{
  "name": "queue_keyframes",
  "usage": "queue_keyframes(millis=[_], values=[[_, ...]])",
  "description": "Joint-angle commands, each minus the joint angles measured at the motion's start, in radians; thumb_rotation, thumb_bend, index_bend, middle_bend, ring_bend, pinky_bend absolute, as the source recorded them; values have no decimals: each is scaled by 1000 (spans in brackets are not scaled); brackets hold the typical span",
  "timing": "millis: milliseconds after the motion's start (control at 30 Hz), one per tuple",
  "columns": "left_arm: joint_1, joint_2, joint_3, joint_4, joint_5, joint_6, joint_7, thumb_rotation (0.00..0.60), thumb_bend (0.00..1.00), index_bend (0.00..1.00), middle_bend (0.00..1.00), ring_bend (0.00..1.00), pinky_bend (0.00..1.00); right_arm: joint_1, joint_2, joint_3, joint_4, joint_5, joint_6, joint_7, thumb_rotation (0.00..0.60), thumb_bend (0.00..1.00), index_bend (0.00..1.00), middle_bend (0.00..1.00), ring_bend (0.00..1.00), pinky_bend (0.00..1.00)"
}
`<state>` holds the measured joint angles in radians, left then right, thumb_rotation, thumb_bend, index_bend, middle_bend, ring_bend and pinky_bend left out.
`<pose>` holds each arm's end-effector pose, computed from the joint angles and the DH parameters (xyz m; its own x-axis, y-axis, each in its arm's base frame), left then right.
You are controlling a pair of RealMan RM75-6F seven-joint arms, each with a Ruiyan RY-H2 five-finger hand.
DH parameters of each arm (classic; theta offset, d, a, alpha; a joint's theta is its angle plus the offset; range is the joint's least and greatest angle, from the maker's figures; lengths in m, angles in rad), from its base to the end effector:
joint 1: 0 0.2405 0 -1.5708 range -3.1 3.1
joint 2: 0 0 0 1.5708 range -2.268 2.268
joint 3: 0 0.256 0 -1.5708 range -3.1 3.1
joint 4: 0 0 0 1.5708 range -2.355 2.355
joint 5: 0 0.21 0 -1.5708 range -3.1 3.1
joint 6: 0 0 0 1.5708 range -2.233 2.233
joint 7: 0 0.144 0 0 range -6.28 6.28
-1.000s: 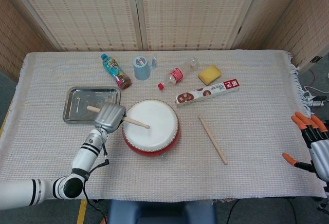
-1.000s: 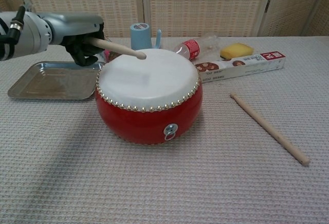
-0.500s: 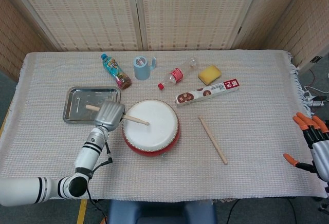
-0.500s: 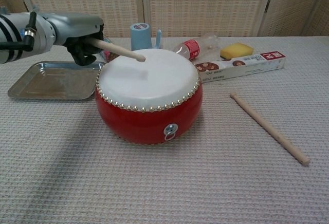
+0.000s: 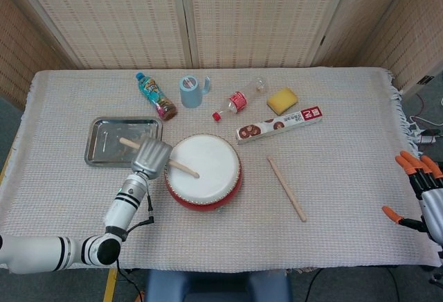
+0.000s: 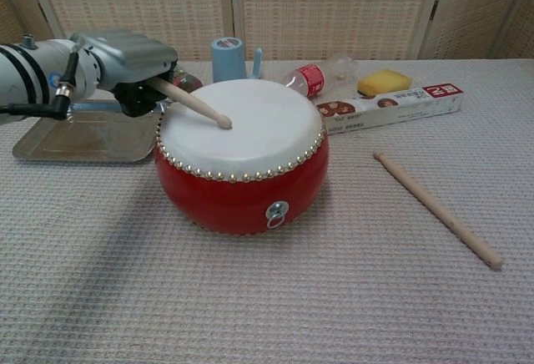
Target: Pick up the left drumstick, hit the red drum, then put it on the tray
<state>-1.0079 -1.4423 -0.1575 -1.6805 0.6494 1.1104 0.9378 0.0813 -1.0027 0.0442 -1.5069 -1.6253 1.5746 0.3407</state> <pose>-0.0892 0.3691 0.0169 0.7571 0.1190 0.6424 0.6376 -0.3491 -0.6867 -0.3162 -0.1792 0.2101 0.2841 0.0511 0.9574 -0.9469 -0.1420 0.2885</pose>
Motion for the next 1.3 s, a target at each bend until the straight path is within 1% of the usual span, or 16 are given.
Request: queue_keyframes(millis=[33, 100, 133, 200, 267, 400, 500, 567, 667, 733, 833, 900, 967, 1133, 1200, 1300], values=[[19, 26, -74, -53, 9, 18, -158, 600, 844, 1000, 1000, 1000, 1000, 1, -2, 0, 3, -1, 0, 3, 600, 156, 0, 13, 0, 0], [39, 45, -118, -81, 14, 6, -256, 600, 844, 1000, 1000, 1000, 1000, 0, -4, -1, 5, 0, -1, 4, 600, 156, 0, 13, 0, 0], [43, 52, -129, -87, 16, -2, -283, 600, 845, 1000, 1000, 1000, 1000, 0, -4, -2, 6, 0, -1, 3, 600, 156, 0, 13, 0, 0], [41, 63, -128, -86, 22, -23, -296, 600, 843, 1000, 1000, 1000, 1000, -1, -4, -2, 5, 1, -1, 2, 600, 156, 0, 13, 0, 0], [27, 57, -103, -69, 28, -31, -260, 600, 843, 1000, 1000, 1000, 1000, -1, -4, -1, 5, 2, 0, 2, 600, 156, 0, 13, 0, 0], [-14, 0, -7, 7, 31, -19, -91, 600, 844, 1000, 1000, 1000, 1000, -2, -5, -2, 6, 3, -1, 2, 600, 156, 0, 13, 0, 0], [-30, -30, 28, 39, -1, -13, -13, 600, 844, 1000, 1000, 1000, 1000, -2, -5, -2, 7, 6, -3, 2, 600, 155, 0, 13, 0, 0], [-33, -34, 34, 44, -12, -5, 7, 600, 844, 1000, 1000, 1000, 1000, -2, -5, -2, 8, 7, -4, 4, 600, 156, 0, 13, 0, 0], [-23, -19, 4, 21, -16, 11, -34, 600, 844, 1000, 1000, 1000, 1000, -1, -6, -2, 11, 5, -3, 7, 600, 156, 0, 13, 0, 0], [0, 2, -51, -19, -16, 12, -136, 600, 844, 1000, 1000, 1000, 1000, 0, -7, -1, 12, 4, -3, 9, 600, 156, 0, 13, 0, 0], [23, 48, -106, -72, -13, -13, -249, 600, 845, 1000, 1000, 1000, 1000, 2, -11, -2, 15, 4, -7, 10, 600, 156, 0, 13, 0, 0], [28, 68, -118, -89, -6, -25, -278, 600, 844, 1000, 1000, 1000, 1000, 3, -13, -2, 16, 5, -10, 11, 600, 156, 0, 13, 0, 0], [24, 73, -106, -88, 7, -32, -271, 600, 844, 1000, 1000, 1000, 1000, 4, -15, -3, 17, 7, -13, 11, 600, 156, 0, 13, 0, 0], [-6, 21, -27, -31, -4, -53, -176, 600, 843, 1000, 1000, 1000, 1000, 4, -17, -3, 19, 10, -16, 12, 600, 156, 0, 13, 0, 0], [-18, -6, 4, 9, -9, -34, -116, 600, 842, 1000, 1000, 1000, 1000, 5, -17, -4, 20, 12, -20, 11, 600, 156, 0, 13, 0, 0], [-31, -24, 28, 41, -28, -12, -48, 600, 844, 1000, 1000, 1000, 1000, 4, -16, -3, 21, 13, -19, 12, 600, 155, 0, 13, 0, 0]])
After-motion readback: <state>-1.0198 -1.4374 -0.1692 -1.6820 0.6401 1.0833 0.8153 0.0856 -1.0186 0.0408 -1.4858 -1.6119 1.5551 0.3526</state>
